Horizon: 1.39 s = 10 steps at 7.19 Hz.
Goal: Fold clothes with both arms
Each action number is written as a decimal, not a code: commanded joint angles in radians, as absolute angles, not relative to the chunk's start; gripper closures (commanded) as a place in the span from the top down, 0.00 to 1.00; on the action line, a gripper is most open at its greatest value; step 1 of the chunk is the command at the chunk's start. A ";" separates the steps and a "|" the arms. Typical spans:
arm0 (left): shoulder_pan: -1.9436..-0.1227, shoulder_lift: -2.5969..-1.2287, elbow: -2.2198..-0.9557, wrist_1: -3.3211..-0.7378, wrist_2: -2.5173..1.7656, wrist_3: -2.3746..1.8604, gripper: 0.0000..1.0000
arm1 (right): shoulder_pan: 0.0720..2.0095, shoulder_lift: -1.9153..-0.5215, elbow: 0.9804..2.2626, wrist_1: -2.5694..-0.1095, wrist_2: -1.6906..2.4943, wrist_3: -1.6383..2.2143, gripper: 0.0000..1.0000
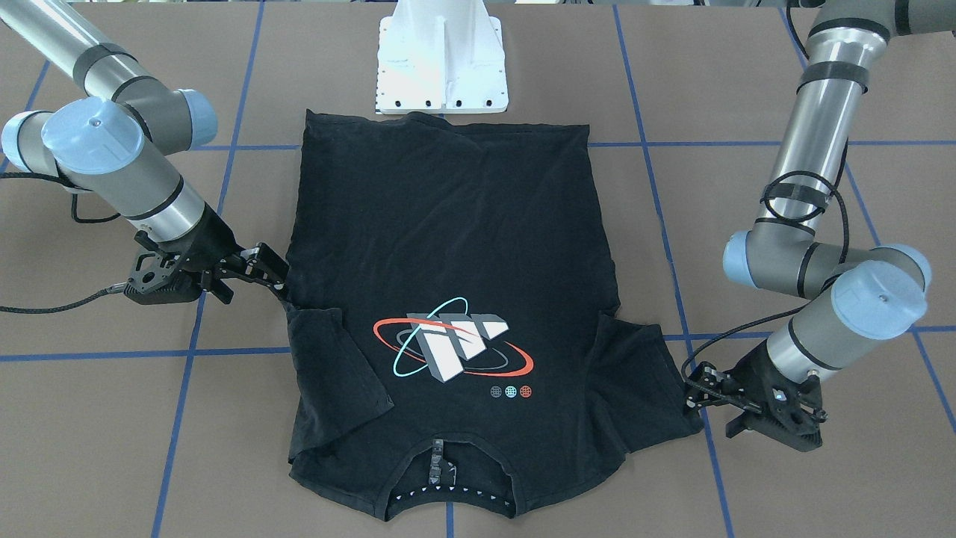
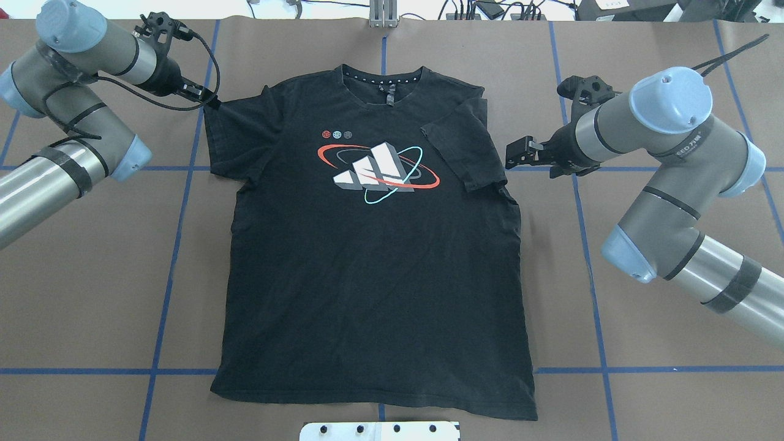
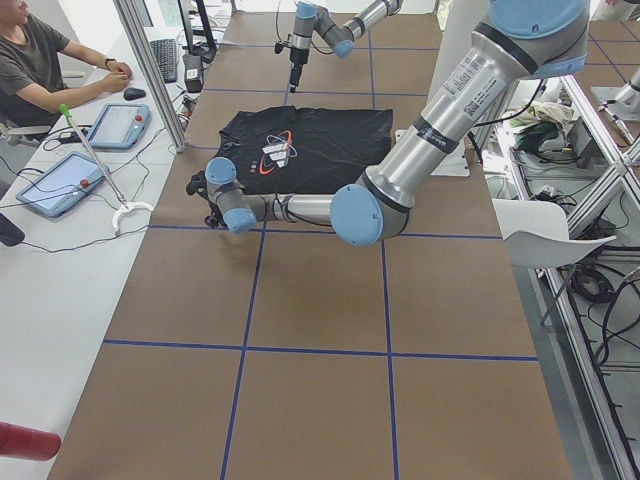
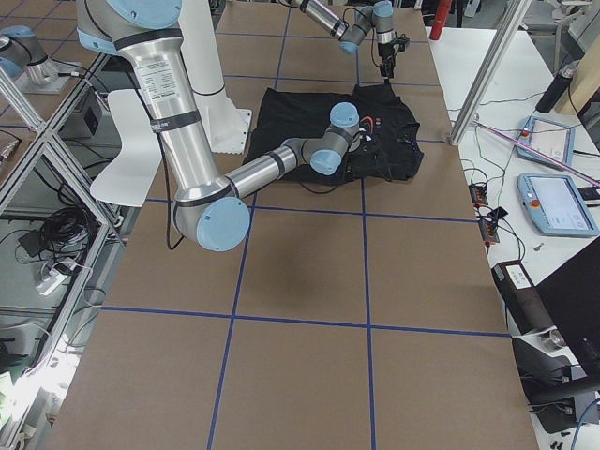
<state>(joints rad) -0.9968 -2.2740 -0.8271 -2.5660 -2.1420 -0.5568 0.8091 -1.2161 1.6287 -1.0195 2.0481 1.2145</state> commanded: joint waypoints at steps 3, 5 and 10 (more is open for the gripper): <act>-0.982 -2.275 -0.818 -2.574 -2.134 -0.557 0.57 | 0.810 -1.218 1.629 -1.019 2.048 1.213 0.99; -0.980 -2.272 -0.816 -2.574 -2.129 -0.557 0.54 | 0.810 -1.216 1.629 -1.019 2.049 1.213 0.99; -0.995 -2.270 -0.819 -2.574 -2.125 -0.558 0.00 | 0.811 -1.218 1.629 -1.019 2.051 1.213 0.99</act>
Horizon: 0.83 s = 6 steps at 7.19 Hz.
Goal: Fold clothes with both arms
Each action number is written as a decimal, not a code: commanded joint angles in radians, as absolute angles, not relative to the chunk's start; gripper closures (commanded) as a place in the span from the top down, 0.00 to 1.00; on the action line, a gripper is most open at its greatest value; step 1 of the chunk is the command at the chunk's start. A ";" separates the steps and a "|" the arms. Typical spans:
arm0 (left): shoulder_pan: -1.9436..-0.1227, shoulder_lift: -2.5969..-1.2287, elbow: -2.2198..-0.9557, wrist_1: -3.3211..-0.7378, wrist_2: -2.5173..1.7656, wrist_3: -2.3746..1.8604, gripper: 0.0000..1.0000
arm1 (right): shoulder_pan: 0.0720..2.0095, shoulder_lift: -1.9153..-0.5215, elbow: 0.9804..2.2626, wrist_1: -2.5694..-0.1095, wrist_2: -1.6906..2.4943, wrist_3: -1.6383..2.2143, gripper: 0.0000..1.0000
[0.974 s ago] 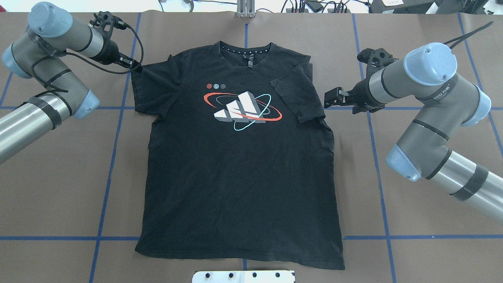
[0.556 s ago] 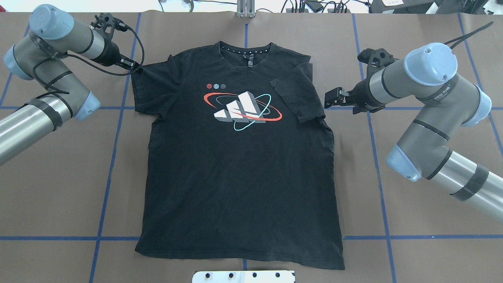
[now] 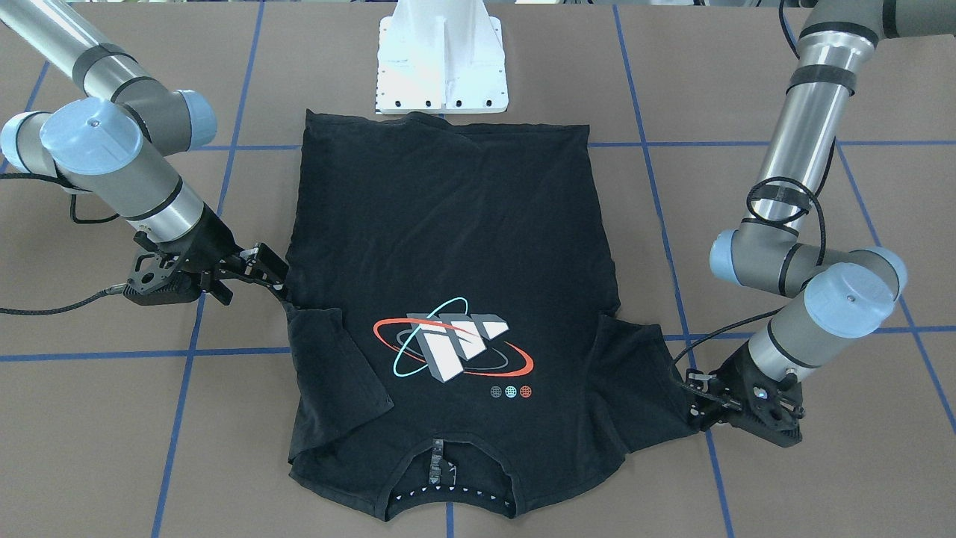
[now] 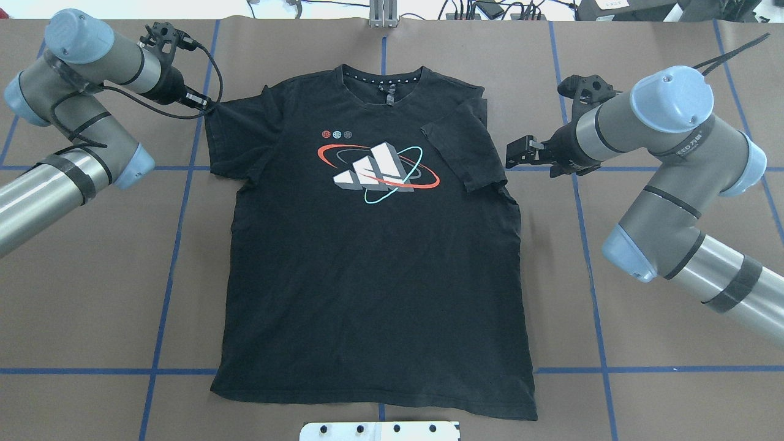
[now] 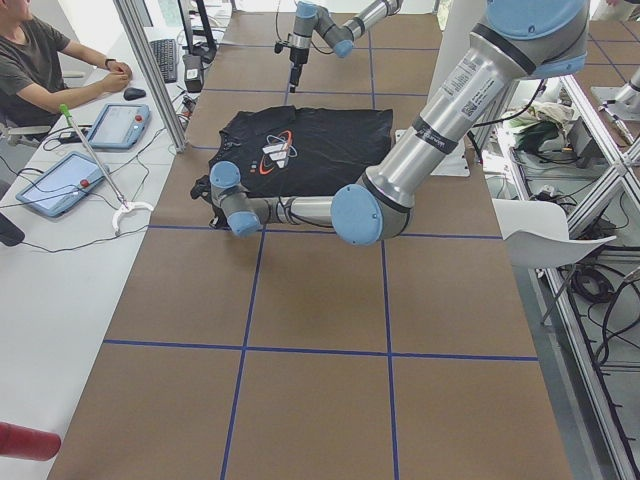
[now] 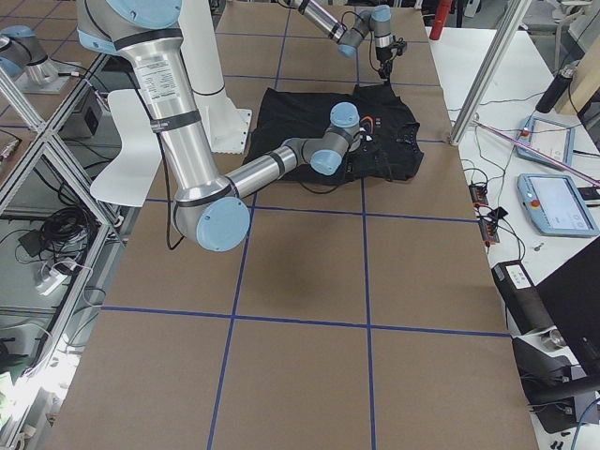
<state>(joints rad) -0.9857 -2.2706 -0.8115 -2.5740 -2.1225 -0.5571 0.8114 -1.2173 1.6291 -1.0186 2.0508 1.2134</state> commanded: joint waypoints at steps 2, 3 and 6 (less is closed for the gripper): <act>-1.041 -2.181 -1.011 -2.519 -2.201 -0.563 0.00 | 0.813 -1.218 1.631 -1.019 2.056 1.213 0.99; -1.042 -2.113 -1.175 -2.453 -2.209 -0.627 0.00 | 0.819 -1.218 1.631 -1.019 2.060 1.212 0.99; -0.921 -2.228 -1.312 -2.246 -2.107 -0.946 0.00 | 0.824 -1.216 1.631 -1.019 2.060 1.212 0.99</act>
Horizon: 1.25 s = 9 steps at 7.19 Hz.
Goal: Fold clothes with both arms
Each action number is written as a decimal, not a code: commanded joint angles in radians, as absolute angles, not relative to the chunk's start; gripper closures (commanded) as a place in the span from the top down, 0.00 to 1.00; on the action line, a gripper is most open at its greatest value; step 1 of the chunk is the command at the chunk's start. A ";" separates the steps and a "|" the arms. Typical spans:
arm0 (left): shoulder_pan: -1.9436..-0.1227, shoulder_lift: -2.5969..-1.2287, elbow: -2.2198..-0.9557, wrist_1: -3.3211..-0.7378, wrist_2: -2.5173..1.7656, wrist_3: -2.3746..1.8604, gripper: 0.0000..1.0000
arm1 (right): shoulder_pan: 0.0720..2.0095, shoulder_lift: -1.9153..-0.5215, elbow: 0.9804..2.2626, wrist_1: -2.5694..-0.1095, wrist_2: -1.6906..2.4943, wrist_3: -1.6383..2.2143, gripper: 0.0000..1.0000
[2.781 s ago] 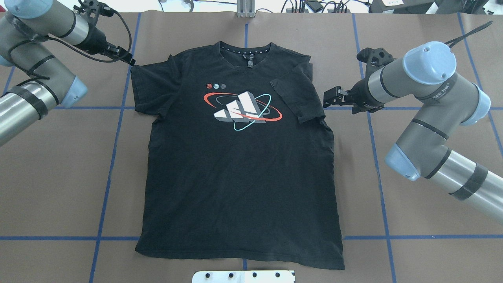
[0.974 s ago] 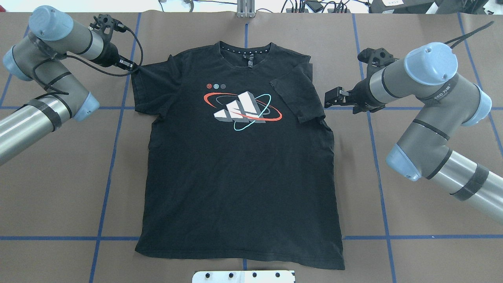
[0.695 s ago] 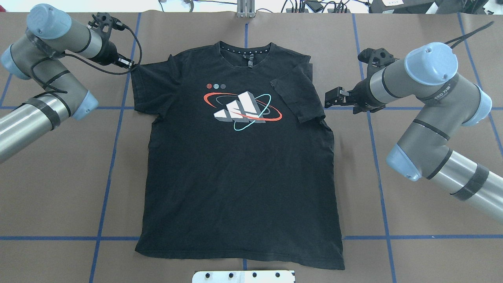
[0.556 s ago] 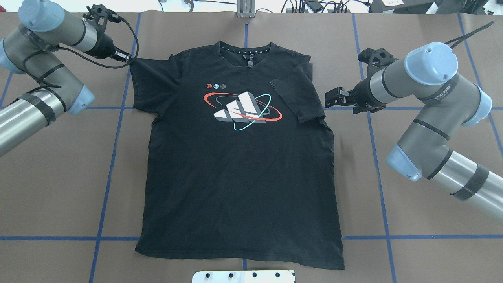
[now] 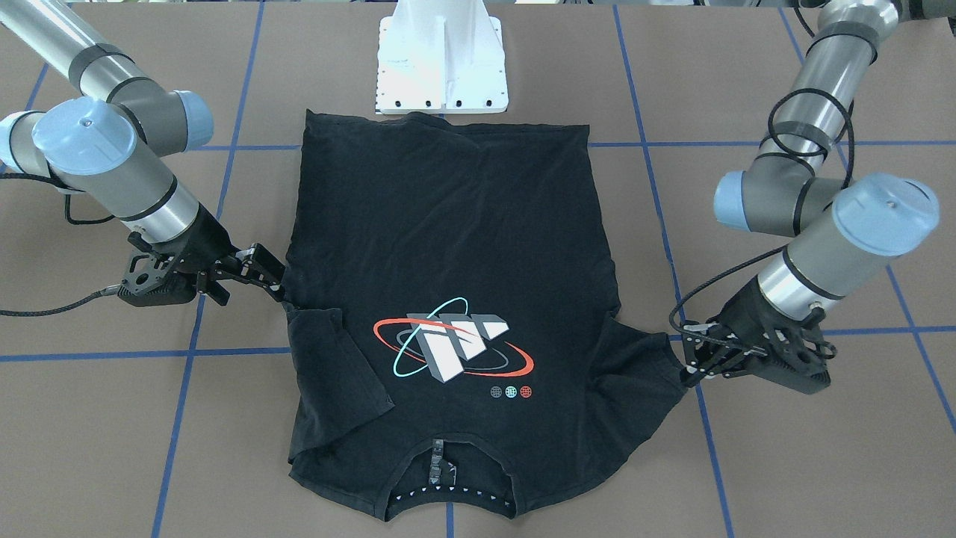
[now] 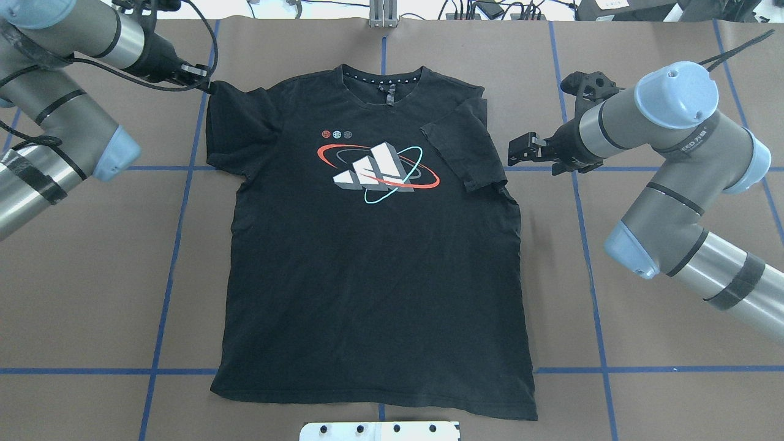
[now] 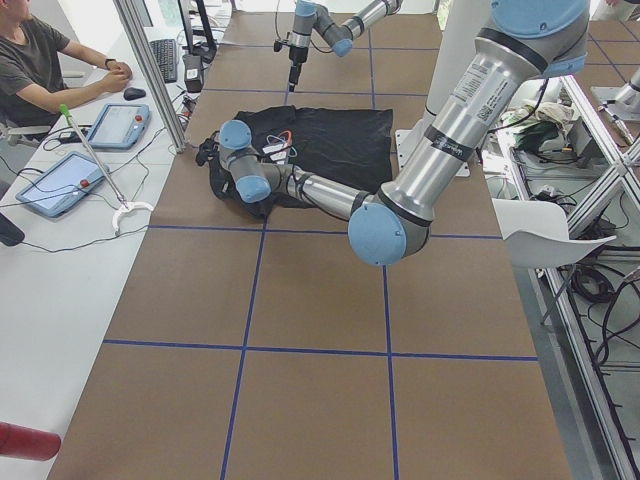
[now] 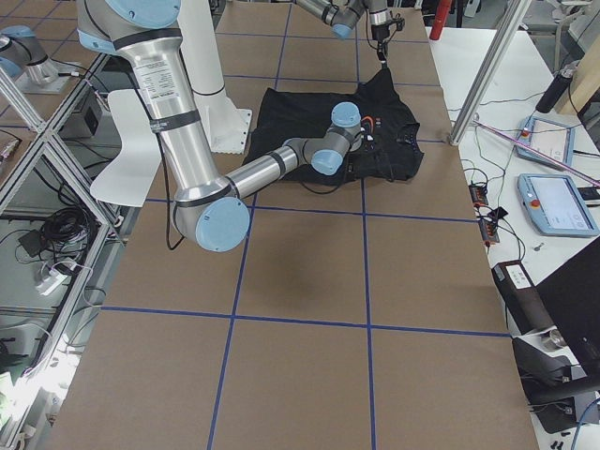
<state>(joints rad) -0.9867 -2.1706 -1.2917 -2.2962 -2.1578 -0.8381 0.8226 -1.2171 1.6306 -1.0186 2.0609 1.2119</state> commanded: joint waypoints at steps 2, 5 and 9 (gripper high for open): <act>-0.847 -2.394 -1.161 -2.210 -1.972 -1.040 0.00 | 0.824 -1.216 1.629 -1.019 2.059 1.212 0.99; -0.822 -2.422 -1.075 -2.224 -1.865 -1.052 0.00 | 0.822 -1.215 1.631 -1.019 2.056 1.213 0.99; -0.827 -2.422 -1.171 -2.214 -1.876 -1.075 1.00 | 0.812 -1.190 1.637 -1.023 2.037 1.280 1.00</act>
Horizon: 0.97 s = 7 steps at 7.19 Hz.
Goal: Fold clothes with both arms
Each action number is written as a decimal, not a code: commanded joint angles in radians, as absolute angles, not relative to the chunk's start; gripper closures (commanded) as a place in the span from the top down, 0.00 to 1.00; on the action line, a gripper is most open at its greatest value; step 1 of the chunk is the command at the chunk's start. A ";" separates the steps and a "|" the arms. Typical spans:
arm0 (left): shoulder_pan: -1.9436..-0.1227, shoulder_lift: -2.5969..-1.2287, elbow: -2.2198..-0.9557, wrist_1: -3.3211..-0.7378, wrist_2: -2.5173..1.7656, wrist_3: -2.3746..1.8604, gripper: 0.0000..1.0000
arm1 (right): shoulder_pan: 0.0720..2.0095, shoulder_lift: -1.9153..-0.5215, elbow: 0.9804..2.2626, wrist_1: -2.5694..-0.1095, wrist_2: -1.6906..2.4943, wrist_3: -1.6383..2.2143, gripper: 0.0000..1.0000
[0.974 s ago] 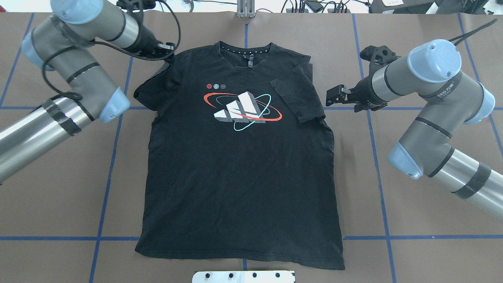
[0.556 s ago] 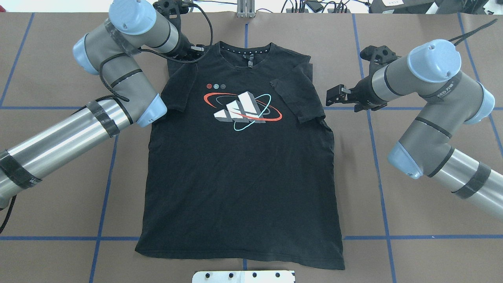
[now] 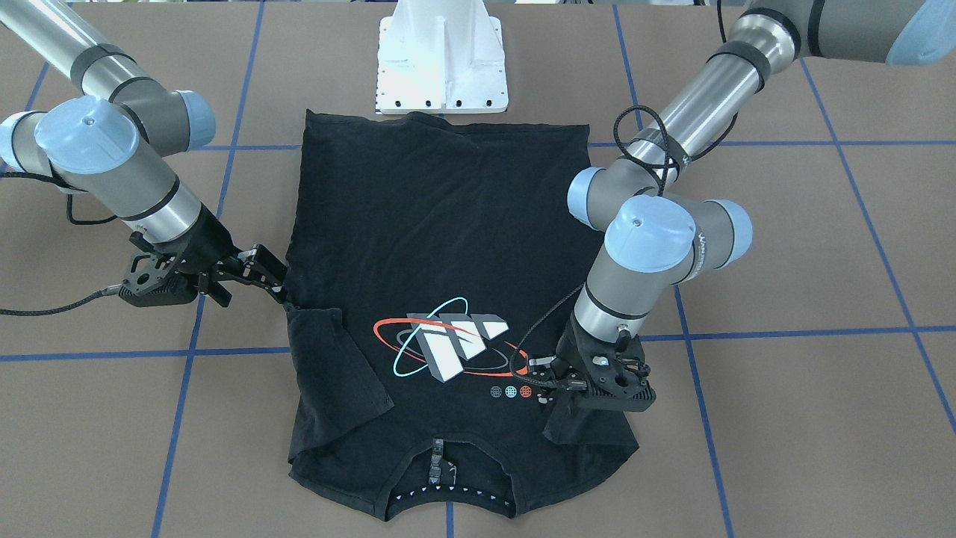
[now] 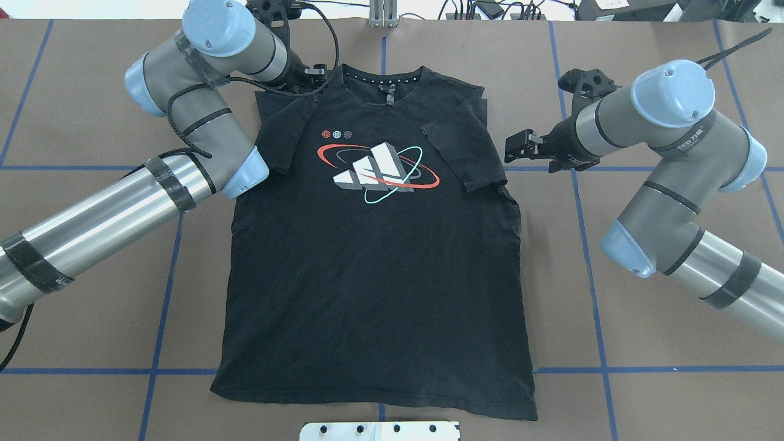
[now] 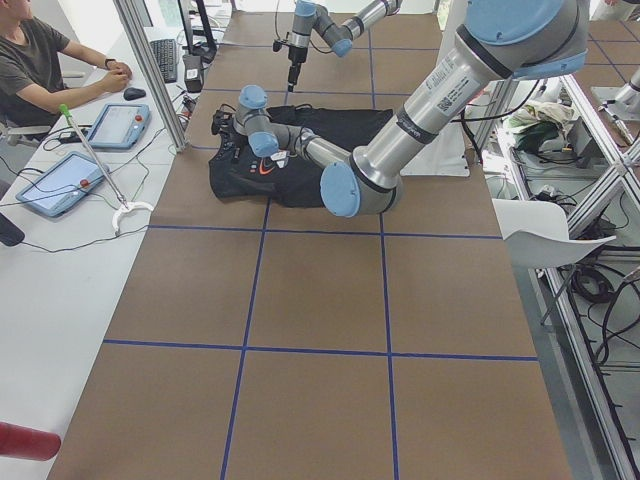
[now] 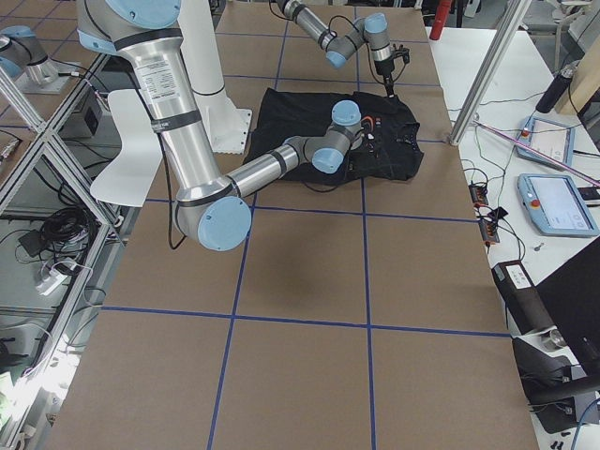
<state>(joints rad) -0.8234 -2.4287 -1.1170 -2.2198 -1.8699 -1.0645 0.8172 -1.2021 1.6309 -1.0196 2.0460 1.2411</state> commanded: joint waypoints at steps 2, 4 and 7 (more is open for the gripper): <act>-0.824 -2.232 -1.443 -2.209 -1.905 -1.127 1.00 | 0.674 -1.186 1.720 -1.034 1.880 1.566 1.00; -0.824 -2.077 -1.633 -2.209 -1.968 -1.172 1.00 | 0.486 -1.257 1.965 -1.307 1.756 1.785 0.99; -0.824 -2.068 -1.635 -2.207 -1.979 -1.180 1.00 | 0.084 -1.466 2.210 -1.482 1.395 2.047 0.96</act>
